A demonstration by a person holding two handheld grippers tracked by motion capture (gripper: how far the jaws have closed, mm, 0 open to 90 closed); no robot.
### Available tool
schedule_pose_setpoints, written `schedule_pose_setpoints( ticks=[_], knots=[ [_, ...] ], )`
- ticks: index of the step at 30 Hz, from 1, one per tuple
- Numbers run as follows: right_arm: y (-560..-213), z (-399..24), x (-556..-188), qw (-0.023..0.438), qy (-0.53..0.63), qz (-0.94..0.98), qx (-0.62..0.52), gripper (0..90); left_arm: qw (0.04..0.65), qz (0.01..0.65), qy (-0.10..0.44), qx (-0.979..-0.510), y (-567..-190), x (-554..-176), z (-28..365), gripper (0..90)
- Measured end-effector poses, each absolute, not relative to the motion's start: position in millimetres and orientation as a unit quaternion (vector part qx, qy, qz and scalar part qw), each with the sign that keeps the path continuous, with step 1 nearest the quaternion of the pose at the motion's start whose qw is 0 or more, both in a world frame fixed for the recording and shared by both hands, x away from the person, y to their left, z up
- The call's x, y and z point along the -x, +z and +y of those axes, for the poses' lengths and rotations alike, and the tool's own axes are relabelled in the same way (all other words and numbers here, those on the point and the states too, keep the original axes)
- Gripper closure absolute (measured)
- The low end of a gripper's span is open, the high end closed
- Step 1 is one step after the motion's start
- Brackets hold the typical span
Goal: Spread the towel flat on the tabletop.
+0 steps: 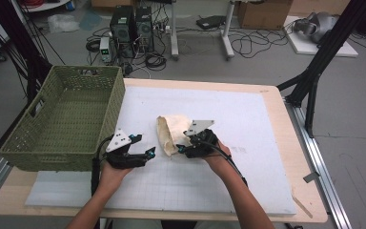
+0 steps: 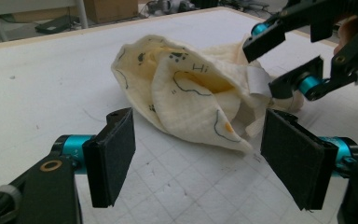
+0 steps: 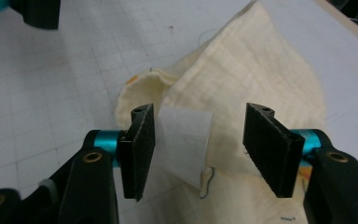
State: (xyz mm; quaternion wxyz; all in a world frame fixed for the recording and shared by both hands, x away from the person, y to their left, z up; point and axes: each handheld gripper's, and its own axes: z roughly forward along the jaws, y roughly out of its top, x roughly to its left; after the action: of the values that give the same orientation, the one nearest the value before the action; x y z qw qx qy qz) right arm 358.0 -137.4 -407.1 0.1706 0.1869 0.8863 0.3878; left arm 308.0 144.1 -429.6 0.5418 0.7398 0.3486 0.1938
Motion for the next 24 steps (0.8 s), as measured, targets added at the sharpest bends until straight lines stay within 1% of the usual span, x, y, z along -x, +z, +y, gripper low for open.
schedule_pose_setpoints(
  ticks=[2, 3, 4, 6, 7, 12, 14, 17, 20, 24],
  knots=[
    [-410.9, -134.9, -360.1, 0.175, 0.374, 0.893, -0.181, 60.0, 0.541, 0.350, 0.194, -0.739, -429.7, -308.2, 145.1, 26.5],
    [-411.2, -134.6, -360.5, 0.175, 0.370, 0.894, -0.181, 70.3, 0.542, 0.351, 0.194, -0.738, -429.8, -308.3, 145.6, 26.5],
    [-410.5, -134.8, -360.2, 0.175, 0.368, 0.895, -0.179, 77.5, 0.542, 0.352, 0.194, -0.738, -429.8, -308.3, 145.9, 26.5],
    [-407.2, -136.2, -359.5, 0.181, 0.375, 0.892, -0.178, 86.0, 0.542, 0.353, 0.194, -0.737, -430.3, -308.7, 146.8, 26.5],
    [-405.2, -137.3, -359.0, 0.177, 0.381, 0.889, -0.182, 88.0, 0.541, 0.355, 0.193, -0.737, -430.8, -308.9, 147.3, 26.6],
    [-396.4, -144.9, -360.4, 0.165, 0.401, 0.880, -0.195, 88.5, 0.539, 0.355, 0.192, -0.739, -432.6, -309.6, 146.5, 26.7],
    [-392.2, -150.0, -363.3, 0.148, 0.423, 0.868, -0.212, 87.9, 0.538, 0.355, 0.191, -0.740, -432.9, -309.8, 146.4, 27.0],
    [-386.6, -156.8, -366.6, 0.137, 0.446, 0.855, -0.227, 88.6, 0.538, 0.356, 0.190, -0.740, -433.9, -310.3, 145.8, 27.1],
    [-382.7, -163.3, -372.7, 0.144, 0.449, 0.848, -0.242, 88.7, 0.537, 0.355, 0.189, -0.742, -434.2, -310.7, 145.6, 27.1],
    [-380.3, -176.7, -389.2, 0.168, 0.451, 0.828, -0.287, 89.0, 0.539, 0.355, 0.189, -0.740, -434.2, -310.7, 145.8, 27.4]
  ],
)
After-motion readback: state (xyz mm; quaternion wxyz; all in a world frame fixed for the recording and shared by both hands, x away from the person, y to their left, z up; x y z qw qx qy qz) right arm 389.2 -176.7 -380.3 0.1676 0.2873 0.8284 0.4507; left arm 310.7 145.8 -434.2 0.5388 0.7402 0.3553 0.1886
